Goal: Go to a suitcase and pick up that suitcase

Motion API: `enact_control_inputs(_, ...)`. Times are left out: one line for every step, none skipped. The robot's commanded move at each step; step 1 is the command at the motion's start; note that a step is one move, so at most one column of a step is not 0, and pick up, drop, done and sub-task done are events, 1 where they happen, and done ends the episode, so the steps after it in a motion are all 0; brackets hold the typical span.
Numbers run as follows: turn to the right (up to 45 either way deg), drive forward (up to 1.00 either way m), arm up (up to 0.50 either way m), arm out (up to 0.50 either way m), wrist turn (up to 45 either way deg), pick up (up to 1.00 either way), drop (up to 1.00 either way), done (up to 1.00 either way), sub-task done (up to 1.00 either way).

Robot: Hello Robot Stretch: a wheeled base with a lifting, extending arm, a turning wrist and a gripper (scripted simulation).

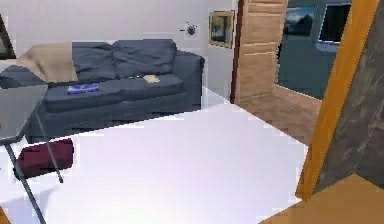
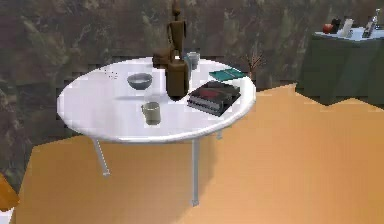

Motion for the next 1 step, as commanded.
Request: enact_control_inputs(0.0, 0.05, 0.0, 0.0, 0.0, 0.0, 0.0, 0.0, 0.0)
